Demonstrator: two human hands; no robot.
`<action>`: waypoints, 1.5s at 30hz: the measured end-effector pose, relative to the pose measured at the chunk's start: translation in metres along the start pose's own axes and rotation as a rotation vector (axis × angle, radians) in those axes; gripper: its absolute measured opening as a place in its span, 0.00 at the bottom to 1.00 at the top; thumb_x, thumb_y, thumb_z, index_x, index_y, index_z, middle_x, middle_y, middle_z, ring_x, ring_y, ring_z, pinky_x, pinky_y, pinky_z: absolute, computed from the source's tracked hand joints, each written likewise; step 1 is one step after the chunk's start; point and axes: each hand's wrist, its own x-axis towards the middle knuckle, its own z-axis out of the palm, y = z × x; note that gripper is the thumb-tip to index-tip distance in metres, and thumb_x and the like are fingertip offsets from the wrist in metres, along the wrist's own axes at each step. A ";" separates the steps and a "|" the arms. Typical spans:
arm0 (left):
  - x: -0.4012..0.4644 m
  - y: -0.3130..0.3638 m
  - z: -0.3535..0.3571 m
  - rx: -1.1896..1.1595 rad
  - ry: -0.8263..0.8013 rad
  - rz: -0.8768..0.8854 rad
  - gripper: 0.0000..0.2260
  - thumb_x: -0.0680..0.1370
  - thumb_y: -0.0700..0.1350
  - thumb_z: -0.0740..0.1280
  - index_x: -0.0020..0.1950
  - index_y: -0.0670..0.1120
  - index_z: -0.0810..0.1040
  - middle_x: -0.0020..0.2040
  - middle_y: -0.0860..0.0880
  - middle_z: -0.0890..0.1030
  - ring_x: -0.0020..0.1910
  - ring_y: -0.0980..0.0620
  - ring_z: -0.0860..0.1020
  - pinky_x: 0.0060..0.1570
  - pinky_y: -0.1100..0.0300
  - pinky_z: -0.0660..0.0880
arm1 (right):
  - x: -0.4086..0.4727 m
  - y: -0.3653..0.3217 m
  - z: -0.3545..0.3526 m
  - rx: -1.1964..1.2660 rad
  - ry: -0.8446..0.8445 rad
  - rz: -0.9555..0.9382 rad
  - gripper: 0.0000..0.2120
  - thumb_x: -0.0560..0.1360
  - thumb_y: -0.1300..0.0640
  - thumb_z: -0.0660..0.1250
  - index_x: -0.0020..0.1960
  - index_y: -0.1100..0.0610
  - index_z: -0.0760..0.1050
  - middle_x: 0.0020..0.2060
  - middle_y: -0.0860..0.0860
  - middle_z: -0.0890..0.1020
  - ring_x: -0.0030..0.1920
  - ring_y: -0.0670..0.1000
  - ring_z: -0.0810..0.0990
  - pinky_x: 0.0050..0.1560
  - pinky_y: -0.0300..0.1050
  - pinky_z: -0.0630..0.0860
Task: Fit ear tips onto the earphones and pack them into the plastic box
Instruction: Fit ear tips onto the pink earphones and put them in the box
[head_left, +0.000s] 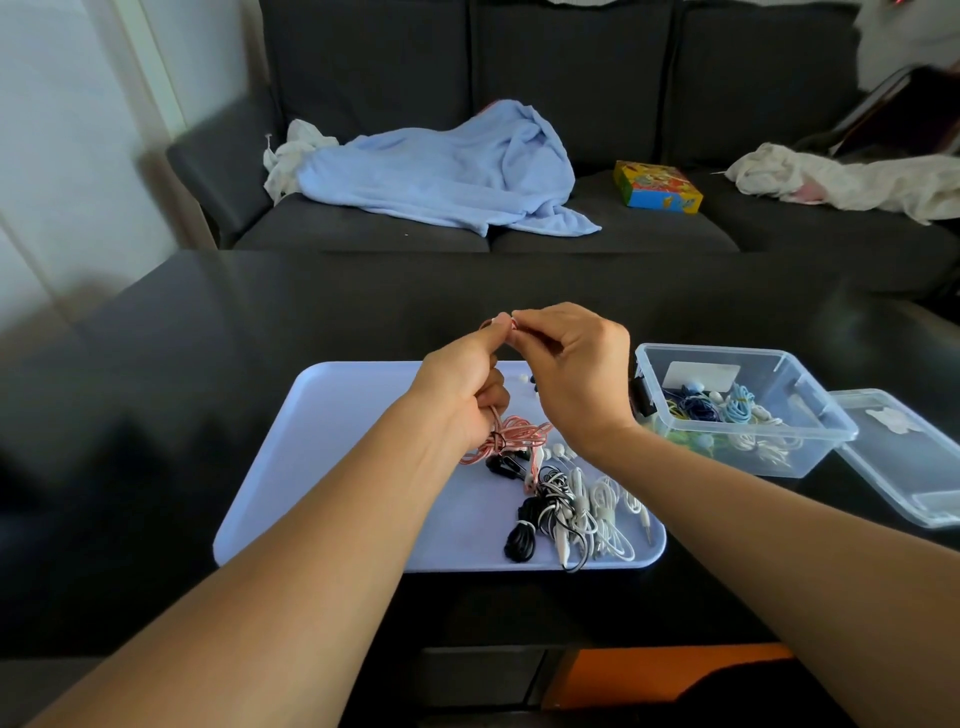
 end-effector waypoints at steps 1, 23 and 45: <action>0.001 0.001 -0.002 0.059 0.017 0.017 0.07 0.79 0.48 0.70 0.45 0.46 0.79 0.25 0.52 0.60 0.20 0.56 0.55 0.18 0.64 0.56 | 0.001 -0.001 0.000 0.027 -0.038 0.068 0.05 0.76 0.63 0.73 0.50 0.59 0.86 0.42 0.52 0.85 0.41 0.47 0.83 0.44 0.42 0.82; 0.001 0.009 -0.026 0.580 -0.042 0.311 0.05 0.78 0.51 0.71 0.49 0.51 0.85 0.30 0.50 0.63 0.29 0.51 0.60 0.29 0.59 0.62 | 0.012 0.000 -0.031 0.899 -0.382 0.912 0.08 0.79 0.65 0.67 0.54 0.67 0.82 0.45 0.57 0.85 0.42 0.49 0.84 0.44 0.38 0.81; -0.002 0.003 -0.010 0.436 -0.131 0.475 0.06 0.80 0.49 0.69 0.54 0.53 0.85 0.24 0.58 0.67 0.27 0.55 0.58 0.26 0.61 0.58 | 0.023 -0.005 -0.030 1.275 -0.358 1.054 0.05 0.78 0.62 0.68 0.49 0.62 0.82 0.43 0.54 0.85 0.42 0.46 0.84 0.44 0.33 0.81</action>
